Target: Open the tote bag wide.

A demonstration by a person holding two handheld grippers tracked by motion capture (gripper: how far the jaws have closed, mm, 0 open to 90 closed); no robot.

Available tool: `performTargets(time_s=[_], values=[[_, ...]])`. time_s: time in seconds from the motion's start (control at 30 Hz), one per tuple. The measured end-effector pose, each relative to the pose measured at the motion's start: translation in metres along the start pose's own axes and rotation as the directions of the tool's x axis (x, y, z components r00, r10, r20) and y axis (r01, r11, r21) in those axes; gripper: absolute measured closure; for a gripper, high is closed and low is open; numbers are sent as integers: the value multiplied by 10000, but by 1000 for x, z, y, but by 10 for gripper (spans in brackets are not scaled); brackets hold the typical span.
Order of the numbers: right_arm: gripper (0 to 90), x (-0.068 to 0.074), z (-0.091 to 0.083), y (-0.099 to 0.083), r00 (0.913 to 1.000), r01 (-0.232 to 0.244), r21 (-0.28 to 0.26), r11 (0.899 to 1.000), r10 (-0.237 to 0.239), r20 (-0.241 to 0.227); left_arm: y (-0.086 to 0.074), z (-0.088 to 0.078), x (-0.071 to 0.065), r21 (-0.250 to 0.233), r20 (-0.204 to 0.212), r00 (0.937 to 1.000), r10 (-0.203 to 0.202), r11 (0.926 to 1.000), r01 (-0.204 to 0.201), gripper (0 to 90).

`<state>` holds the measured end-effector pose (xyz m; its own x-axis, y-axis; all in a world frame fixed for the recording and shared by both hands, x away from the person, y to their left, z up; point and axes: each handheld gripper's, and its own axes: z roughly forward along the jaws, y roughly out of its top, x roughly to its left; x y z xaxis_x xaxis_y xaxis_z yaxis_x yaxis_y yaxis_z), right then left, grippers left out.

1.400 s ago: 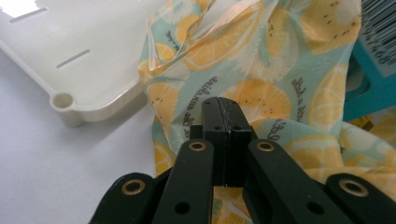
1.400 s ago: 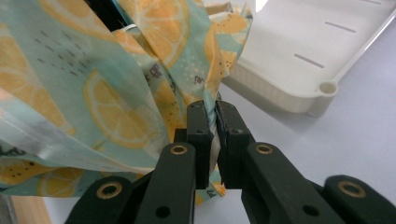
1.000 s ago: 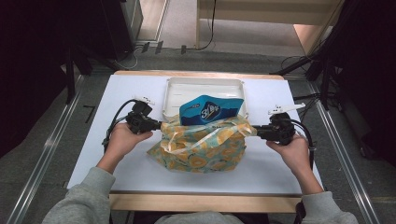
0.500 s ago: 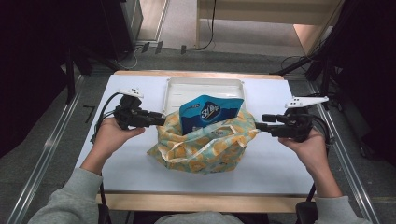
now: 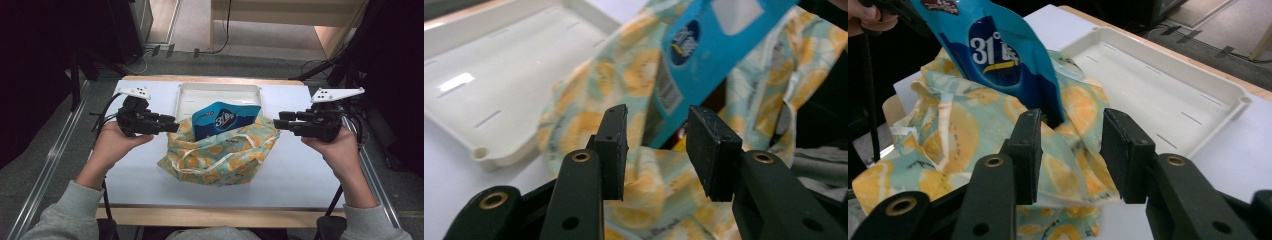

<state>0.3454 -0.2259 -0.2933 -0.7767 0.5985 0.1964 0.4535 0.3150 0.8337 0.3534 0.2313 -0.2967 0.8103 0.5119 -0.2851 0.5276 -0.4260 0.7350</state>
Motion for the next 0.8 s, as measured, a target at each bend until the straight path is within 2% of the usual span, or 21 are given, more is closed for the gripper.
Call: performTargets(time_s=[0.1,0.23,0.33,0.43,0.53,0.6,0.7,0.8], values=[[615,4,8,5,9993,78,154,9999,-72,-359,0,6,-8,87,315,9994,131,9999,-133,608],[546,11,22,9,9961,369,405,9985,-335,-816,-2,13,-15,263,556,9978,352,9990,-367,592],[495,14,32,9,9940,522,617,9967,-458,-997,-5,20,-15,456,774,9967,242,9986,-278,558],[450,14,38,8,9905,461,678,9966,-368,-1324,-9,26,-17,489,984,9948,257,9983,-306,524],[450,15,44,4,9873,453,846,9954,-317,-1558,-13,33,-18,676,1020,9944,274,9971,-344,517],[466,15,48,2,9855,444,966,9943,-278,-1675,-15,38,-17,884,1094,9937,253,9955,-350,530],[531,15,50,0,9800,324,936,9951,-133,-1983,-17,42,-17,1136,1248,9919,225,9928,-368,616],[690,16,48,0,9755,445,836,9955,-253,-2183,-17,44,-19,1298,1351,9907,154,9910,-331,747]])
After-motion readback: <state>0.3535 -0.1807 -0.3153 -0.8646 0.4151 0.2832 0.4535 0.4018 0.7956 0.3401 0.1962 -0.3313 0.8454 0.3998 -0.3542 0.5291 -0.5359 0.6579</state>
